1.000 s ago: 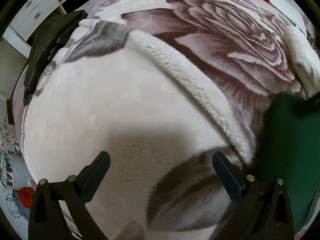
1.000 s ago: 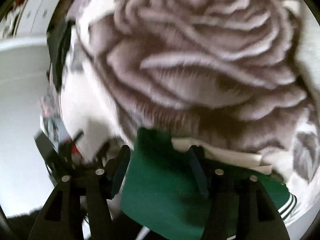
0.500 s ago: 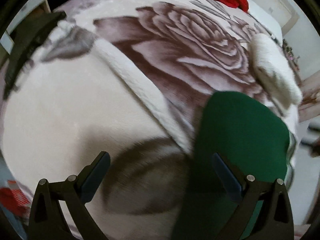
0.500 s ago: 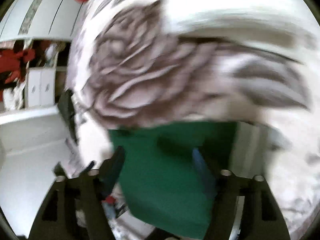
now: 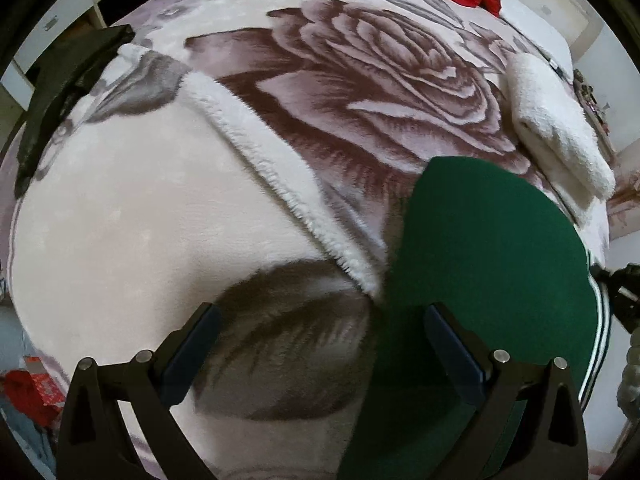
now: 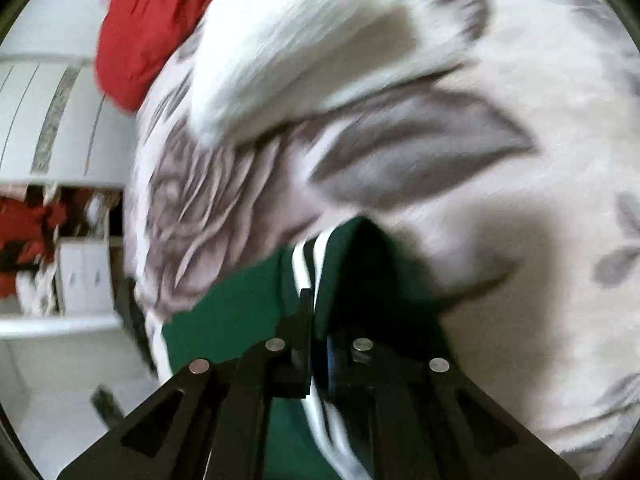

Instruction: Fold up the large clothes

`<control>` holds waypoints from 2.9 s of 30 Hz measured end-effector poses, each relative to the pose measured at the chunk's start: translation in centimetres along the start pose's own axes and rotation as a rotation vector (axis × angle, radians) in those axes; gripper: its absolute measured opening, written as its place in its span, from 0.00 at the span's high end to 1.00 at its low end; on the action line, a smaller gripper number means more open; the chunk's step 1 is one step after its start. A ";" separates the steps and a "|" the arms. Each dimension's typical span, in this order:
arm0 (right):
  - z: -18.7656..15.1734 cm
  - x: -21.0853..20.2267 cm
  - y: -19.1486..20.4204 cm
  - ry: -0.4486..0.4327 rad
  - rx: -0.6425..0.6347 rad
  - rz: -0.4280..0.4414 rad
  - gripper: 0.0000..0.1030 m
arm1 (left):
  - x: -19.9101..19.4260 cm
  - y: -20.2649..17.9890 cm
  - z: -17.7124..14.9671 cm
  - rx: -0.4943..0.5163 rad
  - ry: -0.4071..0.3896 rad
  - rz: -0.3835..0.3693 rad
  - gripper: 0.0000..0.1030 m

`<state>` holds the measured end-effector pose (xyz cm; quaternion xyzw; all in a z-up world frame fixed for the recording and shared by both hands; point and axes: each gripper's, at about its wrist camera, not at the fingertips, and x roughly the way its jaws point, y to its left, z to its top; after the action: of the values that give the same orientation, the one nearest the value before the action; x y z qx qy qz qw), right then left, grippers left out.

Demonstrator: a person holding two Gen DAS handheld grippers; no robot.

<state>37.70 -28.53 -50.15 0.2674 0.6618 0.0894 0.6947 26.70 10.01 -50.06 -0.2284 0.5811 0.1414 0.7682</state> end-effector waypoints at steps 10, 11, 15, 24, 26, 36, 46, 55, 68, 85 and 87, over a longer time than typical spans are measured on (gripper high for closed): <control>-4.7 -4.8 -2.4 0.190 -0.092 -0.029 0.37 | -3.2 1.4 -4.0 -0.028 -0.014 0.020 0.00; -6.0 -5.7 -3.2 0.203 -0.078 -0.041 0.37 | -3.5 1.5 -4.7 -0.028 -0.011 0.027 0.00; -12.1 -5.4 -7.1 0.300 0.047 -0.059 0.36 | -3.7 1.5 -6.9 -0.046 0.009 0.049 0.00; -17.3 -3.0 -8.6 0.241 0.185 -0.016 0.85 | -4.2 0.6 -9.1 -0.018 0.008 0.110 0.00; -18.0 -5.3 -7.7 0.185 0.167 -0.021 0.85 | -4.5 0.5 -9.3 -0.023 0.004 0.107 0.00; -18.0 0.2 -10.7 0.292 0.197 -0.094 0.77 | -3.3 0.7 -9.0 -0.045 0.003 0.080 0.00; -13.8 -3.7 -7.4 0.206 -0.045 -0.053 0.17 | -1.3 0.0 -6.2 -0.063 0.007 -0.226 0.00; -7.2 6.2 -8.1 0.383 -0.235 0.160 0.01 | 5.7 -1.5 -4.2 -0.128 0.156 -0.611 0.00; -6.6 12.2 -7.1 0.629 -0.157 0.398 0.00 | 5.2 -2.7 -2.1 -0.135 0.105 -0.746 0.21; -6.6 1.8 -6.1 0.326 -0.011 0.534 0.59 | -2.1 -7.0 4.4 0.084 0.029 -0.803 0.35; -5.5 -0.4 -5.2 0.291 -0.029 0.531 0.59 | -3.1 -8.4 6.2 0.105 0.015 -0.821 0.35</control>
<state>31.17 -31.71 -52.27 0.4054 0.6598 0.3147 0.5488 34.98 6.14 -44.11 -0.4030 0.4535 -0.2083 0.7672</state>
